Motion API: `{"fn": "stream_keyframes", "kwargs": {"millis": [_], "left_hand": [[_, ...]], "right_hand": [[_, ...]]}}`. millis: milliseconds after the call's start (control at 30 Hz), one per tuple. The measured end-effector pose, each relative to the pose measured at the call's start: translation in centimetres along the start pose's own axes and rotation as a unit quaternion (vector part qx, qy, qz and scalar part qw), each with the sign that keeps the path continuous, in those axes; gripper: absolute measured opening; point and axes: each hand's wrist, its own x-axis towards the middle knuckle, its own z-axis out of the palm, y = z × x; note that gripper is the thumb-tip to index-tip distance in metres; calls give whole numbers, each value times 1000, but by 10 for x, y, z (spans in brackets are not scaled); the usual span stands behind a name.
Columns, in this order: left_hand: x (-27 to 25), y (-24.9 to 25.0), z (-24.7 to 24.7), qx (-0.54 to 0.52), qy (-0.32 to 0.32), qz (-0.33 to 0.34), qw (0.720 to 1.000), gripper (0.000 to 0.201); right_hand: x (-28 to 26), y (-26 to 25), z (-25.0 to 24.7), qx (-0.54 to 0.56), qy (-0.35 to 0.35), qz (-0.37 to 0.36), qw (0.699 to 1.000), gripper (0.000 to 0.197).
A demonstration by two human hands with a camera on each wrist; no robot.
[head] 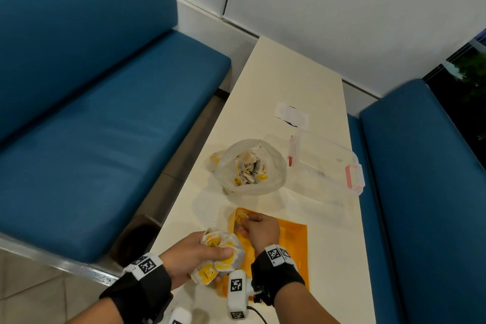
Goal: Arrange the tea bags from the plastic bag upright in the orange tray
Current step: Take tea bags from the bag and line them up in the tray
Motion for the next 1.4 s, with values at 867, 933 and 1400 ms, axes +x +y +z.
{"fn": "stream_keyframes", "kwargs": {"millis": [867,933,1400], "left_hand": [[-3,22,4,-4,10,30,999,48],[-3,25,6,-3,5,40,999,41],[1,29,8,-101,15,-25,995,61]], "right_hand": [[-49,-34,-43,-30,-79,-233,969,15],[-69,-43,-47,-77,-129,-319,936,15],[-74,-39,-44,-207,-229,-319,896,44]]}}
